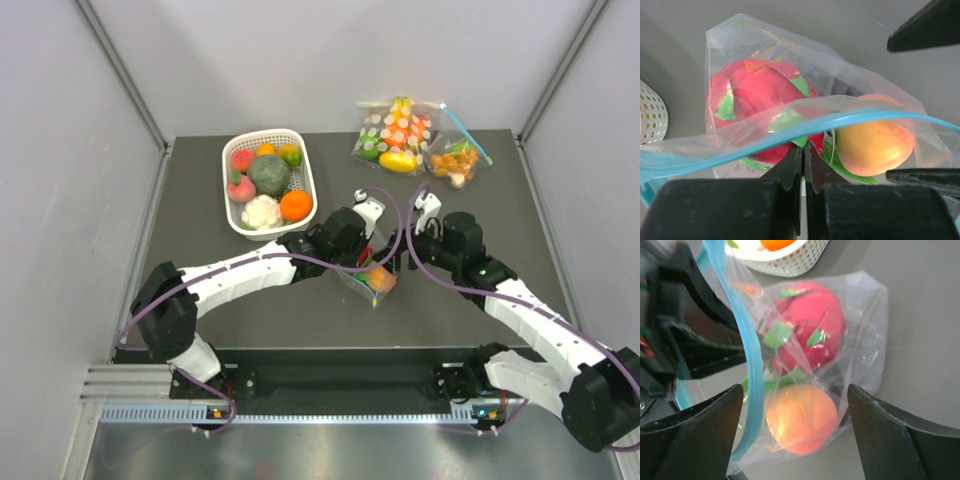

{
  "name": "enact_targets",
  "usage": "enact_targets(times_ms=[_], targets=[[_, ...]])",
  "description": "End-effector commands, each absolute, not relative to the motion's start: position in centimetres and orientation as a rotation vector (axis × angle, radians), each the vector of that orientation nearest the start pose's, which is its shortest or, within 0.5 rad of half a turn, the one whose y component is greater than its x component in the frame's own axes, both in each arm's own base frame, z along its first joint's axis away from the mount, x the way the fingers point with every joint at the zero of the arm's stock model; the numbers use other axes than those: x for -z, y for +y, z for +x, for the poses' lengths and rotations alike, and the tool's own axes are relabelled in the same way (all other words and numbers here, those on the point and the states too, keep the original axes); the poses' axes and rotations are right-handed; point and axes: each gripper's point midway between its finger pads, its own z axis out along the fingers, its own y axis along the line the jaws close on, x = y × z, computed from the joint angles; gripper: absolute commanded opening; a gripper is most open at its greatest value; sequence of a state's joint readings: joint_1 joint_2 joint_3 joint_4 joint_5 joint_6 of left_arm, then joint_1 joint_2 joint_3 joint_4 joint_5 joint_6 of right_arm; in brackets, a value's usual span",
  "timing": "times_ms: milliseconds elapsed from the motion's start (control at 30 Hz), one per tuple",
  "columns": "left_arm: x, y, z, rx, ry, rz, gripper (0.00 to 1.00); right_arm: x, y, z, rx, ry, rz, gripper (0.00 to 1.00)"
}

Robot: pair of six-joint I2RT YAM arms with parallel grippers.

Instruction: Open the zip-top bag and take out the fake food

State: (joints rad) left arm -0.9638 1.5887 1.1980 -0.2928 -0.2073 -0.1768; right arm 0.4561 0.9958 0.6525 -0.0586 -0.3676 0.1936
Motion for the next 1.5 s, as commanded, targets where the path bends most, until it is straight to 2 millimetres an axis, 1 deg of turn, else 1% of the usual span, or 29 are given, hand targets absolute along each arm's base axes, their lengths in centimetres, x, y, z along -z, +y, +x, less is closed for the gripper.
enact_targets(times_ms=[0,67,133,167,267,333,367,433,500,533,600,633,700,733,800,900,933,1000,1033,1067,1100,1167,1233,1333,1400,1467], targets=[[-19.4,-36.0,29.3,0.432,2.008,0.683,0.0,-17.4,21.4,25.4,-0.841,1.957,-0.509,0.87],[-19.7,-35.8,29.4,0.432,1.998,0.668,0.0,-16.2,21.2,25.2,-0.838,1.988,-0.497,0.91],[-19.8,-35.7,29.5,0.429,1.994,0.658,0.0,-15.0,21.3,24.6,-0.854,2.025,-0.497,0.93],[-20.0,-35.8,29.5,0.432,1.99,0.655,0.0,-15.2,21.6,24.8,-0.863,2.005,-0.501,0.93],[-19.9,-35.6,29.5,0.424,1.993,0.651,0.0,-13.7,22.0,24.6,-0.873,2.052,-0.506,0.93],[-19.8,-35.6,29.4,0.432,1.995,0.651,0.0,-13.2,22.2,24.7,-0.872,2.056,-0.502,0.93],[-20.2,-35.7,29.3,0.449,1.987,0.646,0.0,-12.6,22.0,24.9,-0.855,2.074,-0.485,0.91],[-20.4,-35.9,29.0,0.47,1.984,0.658,0.0,-12.3,22.0,25.3,-0.841,2.084,-0.476,0.88],[-21.0,-35.8,28.8,0.483,1.976,0.662,0.0,-11.6,21.7,25.8,-0.803,2.107,-0.451,0.8],[-21.2,-35.9,28.6,0.496,1.974,0.669,0.0,-11.4,21.5,25.9,-0.788,2.113,-0.438,0.72],[-21.9,-35.7,28.5,0.514,1.965,0.669,0.0,-11.1,21.0,26.2,-0.752,2.125,-0.419,0.64],[-22.1,-35.6,28.4,0.524,1.963,0.672,0.0,-11.1,21.0,26.3,-0.742,2.127,-0.419,0.58],[-22.5,-35.1,28.6,0.522,1.958,0.661,0.0,-10.9,20.7,26.5,-0.716,2.134,-0.417,0.52],[-22.8,-34.9,28.6,0.523,1.954,0.654,0.0,-10.7,20.5,26.4,-0.705,2.146,-0.414,0.48],[-22.8,-34.5,28.8,0.528,1.957,0.647,0.0,-10.6,20.3,26.5,-0.688,2.148,-0.417,0.44],[-23.1,-34.5,28.6,0.579,1.951,0.65,0.0,-10.9,20.1,26.5,-0.68,2.14,-0.414,0.39],[-23.6,-34.6,28.4,0.6,1.939,0.65,0.0,-11.2,20.1,26.5,-0.682,2.135,-0.409,0.35],[-23.7,-34.9,28.0,0.637,1.934,0.67,0.0,-12.0,20.2,26.7,-0.683,2.117,-0.408,0.3],[-23.9,-34.9,27.9,0.649,1.931,0.676,0.0,-12.5,20.3,26.8,-0.687,2.103,-0.41,0.24],[-23.9,-34.9,27.8,0.657,1.93,0.679,0.0,-12.8,20.4,26.9,-0.689,2.095,-0.409,0.19],[-24.0,-35.1,27.5,0.679,1.931,0.692,0.0,-13.7,20.5,27.2,-0.692,2.073,-0.409,0.1],[-24.2,-35.3,27.1,0.722,1.93,0.701,0.0,-14.2,20.6,27.1,-0.694,2.076,-0.416,0.05],[-24.4,-35.6,26.5,0.782,1.932,0.713,0.0,-15.2,20.7,27.5,-0.697,2.049,-0.422,0.02],[-24.9,-35.7,26.8,0.845,1.917,0.669,0.0,-16.0,21.1,27.5,-0.714,2.031,-0.439,0.02],[-25.0,-35.2,27.8,0.858,1.907,0.618,0.0,-16.3,21.4,27.2,-0.741,2.024,-0.448,0.03],[-24.9,-34.8,28.7,0.851,1.911,0.565,0.0,-16.9,21.6,26.7,-0.772,2.007,-0.452,0.08]])
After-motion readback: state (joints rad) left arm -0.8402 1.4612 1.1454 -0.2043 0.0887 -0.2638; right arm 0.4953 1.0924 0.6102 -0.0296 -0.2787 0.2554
